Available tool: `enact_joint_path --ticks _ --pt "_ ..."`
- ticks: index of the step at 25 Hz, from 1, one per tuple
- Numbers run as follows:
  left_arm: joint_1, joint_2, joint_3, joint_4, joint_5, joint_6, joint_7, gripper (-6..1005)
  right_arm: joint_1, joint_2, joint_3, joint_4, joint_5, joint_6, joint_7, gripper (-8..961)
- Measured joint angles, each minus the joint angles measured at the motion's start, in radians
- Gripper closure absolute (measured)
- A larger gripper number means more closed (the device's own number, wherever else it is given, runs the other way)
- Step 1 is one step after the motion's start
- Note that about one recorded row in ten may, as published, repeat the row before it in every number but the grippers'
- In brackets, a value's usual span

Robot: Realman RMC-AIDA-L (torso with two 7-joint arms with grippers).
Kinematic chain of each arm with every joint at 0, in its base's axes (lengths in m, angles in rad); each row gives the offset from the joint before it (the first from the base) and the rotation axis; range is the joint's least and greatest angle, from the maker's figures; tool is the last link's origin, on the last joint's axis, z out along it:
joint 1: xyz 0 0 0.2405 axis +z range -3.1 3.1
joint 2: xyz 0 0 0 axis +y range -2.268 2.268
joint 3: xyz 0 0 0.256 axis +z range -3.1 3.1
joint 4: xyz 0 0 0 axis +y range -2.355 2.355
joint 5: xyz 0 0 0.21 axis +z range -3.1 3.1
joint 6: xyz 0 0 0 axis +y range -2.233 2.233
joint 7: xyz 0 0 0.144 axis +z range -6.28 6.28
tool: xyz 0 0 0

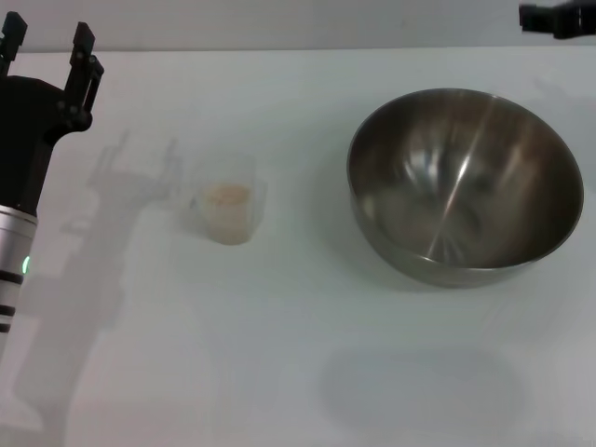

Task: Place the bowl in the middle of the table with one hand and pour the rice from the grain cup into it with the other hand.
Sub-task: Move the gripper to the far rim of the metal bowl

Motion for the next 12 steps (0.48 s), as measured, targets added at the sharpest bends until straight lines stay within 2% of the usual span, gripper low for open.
enact_joint_path --ticks 1,2,3,4,8,12 --pt "-0.001 0.0 -0.002 0.0 0.0 0.001 0.001 329 0.018 -0.001 0.029 -0.019 0.0 0.07 0.0 192" --pt "-0.001 0.001 -0.007 0.0 0.0 0.003 0.0 329 0.065 -0.002 0.097 -0.034 -0.001 0.217 0.0 192" --pt "-0.002 0.001 -0.009 0.0 0.0 0.004 0.0 329 0.065 -0.002 0.097 -0.034 -0.001 0.217 0.0 192" --pt "-0.002 0.0 -0.014 -0.001 0.0 0.007 0.0 329 0.089 -0.006 0.126 -0.031 -0.002 0.282 0.0 192" --pt "-0.009 0.0 -0.016 -0.002 0.0 0.009 0.0 329 0.175 -0.038 0.196 0.028 -0.01 0.484 -0.001 192" --pt "-0.021 0.0 -0.017 0.0 0.0 0.009 0.0 329 0.224 -0.059 0.221 0.109 -0.02 0.556 -0.004 192"
